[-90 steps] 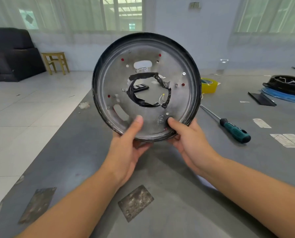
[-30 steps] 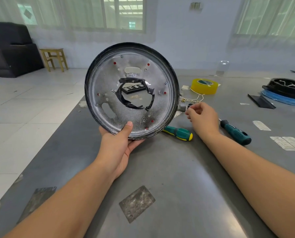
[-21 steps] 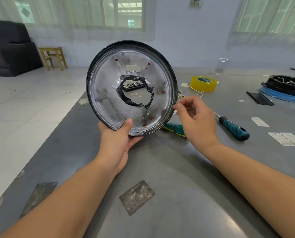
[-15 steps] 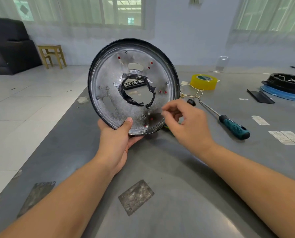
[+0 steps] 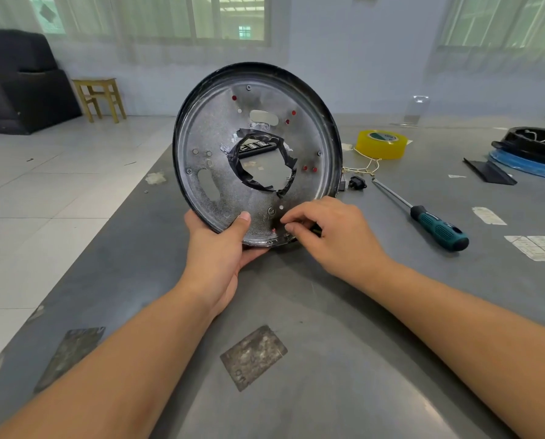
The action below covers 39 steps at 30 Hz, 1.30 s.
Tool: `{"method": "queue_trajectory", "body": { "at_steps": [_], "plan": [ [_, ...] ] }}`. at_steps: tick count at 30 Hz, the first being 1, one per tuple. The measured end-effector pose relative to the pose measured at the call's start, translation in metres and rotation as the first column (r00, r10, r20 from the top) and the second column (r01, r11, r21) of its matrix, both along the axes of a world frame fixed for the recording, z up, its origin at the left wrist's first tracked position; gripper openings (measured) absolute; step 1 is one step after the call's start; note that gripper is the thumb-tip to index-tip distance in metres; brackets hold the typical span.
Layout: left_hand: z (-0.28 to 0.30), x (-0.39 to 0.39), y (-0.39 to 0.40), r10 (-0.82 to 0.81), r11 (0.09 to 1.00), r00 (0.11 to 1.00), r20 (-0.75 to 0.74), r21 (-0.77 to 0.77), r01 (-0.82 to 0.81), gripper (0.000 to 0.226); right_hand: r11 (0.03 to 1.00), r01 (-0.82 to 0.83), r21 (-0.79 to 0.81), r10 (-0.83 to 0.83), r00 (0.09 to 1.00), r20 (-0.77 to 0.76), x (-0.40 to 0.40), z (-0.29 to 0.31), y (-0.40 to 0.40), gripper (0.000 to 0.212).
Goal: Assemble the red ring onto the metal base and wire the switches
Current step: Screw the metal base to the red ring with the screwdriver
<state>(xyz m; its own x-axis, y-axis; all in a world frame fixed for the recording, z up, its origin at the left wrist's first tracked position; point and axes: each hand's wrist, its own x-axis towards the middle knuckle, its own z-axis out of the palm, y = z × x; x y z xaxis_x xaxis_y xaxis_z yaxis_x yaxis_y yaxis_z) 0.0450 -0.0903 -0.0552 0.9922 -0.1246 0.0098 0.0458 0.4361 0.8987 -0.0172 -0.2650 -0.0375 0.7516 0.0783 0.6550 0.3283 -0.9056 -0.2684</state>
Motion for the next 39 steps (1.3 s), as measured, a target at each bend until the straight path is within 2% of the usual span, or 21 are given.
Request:
{"method": "queue_trajectory", "body": {
  "at_steps": [10,13,20,29,39],
  "plan": [
    [0.005,-0.005,-0.001,-0.005,1.000,1.000,0.007,0.006,0.005,0.046,0.999,-0.002,0.032,0.003,0.999,-0.039,0.002,-0.001,0.005,0.008],
    [0.005,-0.006,-0.001,-0.004,1.000,1.000,0.009,0.017,0.004,0.043,1.000,-0.001,-0.005,0.001,0.999,-0.054,0.004,-0.003,0.004,0.006],
    [0.006,-0.008,-0.002,-0.006,1.000,1.000,0.018,0.022,0.005,0.046,0.992,0.119,0.029,-0.118,0.992,-0.037,0.011,-0.007,0.006,0.005],
    [0.006,-0.009,-0.001,-0.006,1.000,0.999,0.036,0.023,0.005,0.045,0.984,0.164,0.064,-0.158,0.984,-0.088,0.016,-0.008,0.008,0.003],
    [0.001,-0.007,-0.002,-0.009,1.000,0.997,0.083,0.016,0.007,0.041,0.970,0.232,0.067,-0.223,0.967,-0.121,0.017,-0.008,0.005,0.012]
  ]
}}
